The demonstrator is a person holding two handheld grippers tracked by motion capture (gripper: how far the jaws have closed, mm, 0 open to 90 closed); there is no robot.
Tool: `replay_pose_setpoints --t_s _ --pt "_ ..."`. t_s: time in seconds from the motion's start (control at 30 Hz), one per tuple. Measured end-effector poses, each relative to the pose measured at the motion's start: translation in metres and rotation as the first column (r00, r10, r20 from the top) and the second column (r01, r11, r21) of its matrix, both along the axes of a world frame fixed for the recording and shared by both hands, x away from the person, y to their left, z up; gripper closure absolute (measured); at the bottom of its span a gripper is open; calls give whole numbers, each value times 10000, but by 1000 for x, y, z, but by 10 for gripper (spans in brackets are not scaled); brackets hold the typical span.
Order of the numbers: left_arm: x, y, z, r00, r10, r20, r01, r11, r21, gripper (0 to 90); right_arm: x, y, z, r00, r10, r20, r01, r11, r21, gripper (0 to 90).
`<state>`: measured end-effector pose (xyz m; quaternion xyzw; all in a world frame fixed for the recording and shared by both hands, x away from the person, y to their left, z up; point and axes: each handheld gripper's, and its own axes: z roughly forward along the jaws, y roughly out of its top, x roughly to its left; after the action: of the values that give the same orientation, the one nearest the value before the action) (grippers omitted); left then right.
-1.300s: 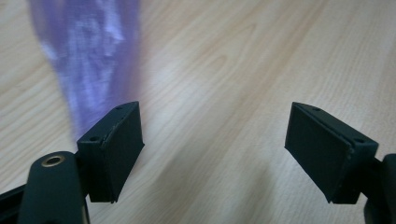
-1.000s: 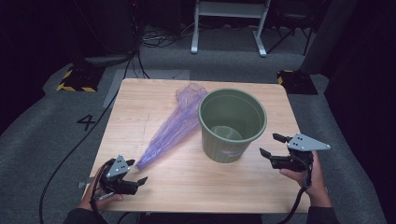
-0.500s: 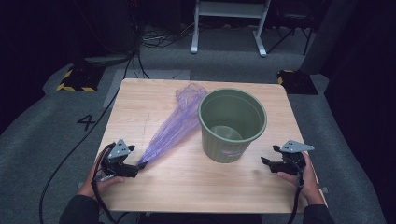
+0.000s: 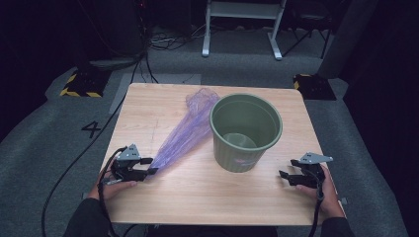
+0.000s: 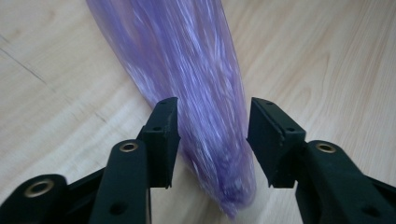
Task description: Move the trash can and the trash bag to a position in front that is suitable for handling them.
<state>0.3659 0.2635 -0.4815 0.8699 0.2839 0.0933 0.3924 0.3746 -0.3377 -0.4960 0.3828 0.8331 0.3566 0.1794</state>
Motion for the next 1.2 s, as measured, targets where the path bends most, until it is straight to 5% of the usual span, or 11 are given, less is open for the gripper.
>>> replay_pose_setpoints --t_s 0.4,0.8,1.2 --pt "-11 -39 -9 9920 -1234 -254 1237 9923 93 558 1 -2 -3 10000 -61 -49 63 9996 263 303" --pt "-20 -86 -13 9761 -2135 -407 2149 9760 343 522 2 -4 -5 9998 -155 -107 160 9989 441 306" --pt "-24 -124 -14 9580 -2824 -493 2828 9592 22 511 3 -4 -5 9998 -175 -116 181 9983 551 312"
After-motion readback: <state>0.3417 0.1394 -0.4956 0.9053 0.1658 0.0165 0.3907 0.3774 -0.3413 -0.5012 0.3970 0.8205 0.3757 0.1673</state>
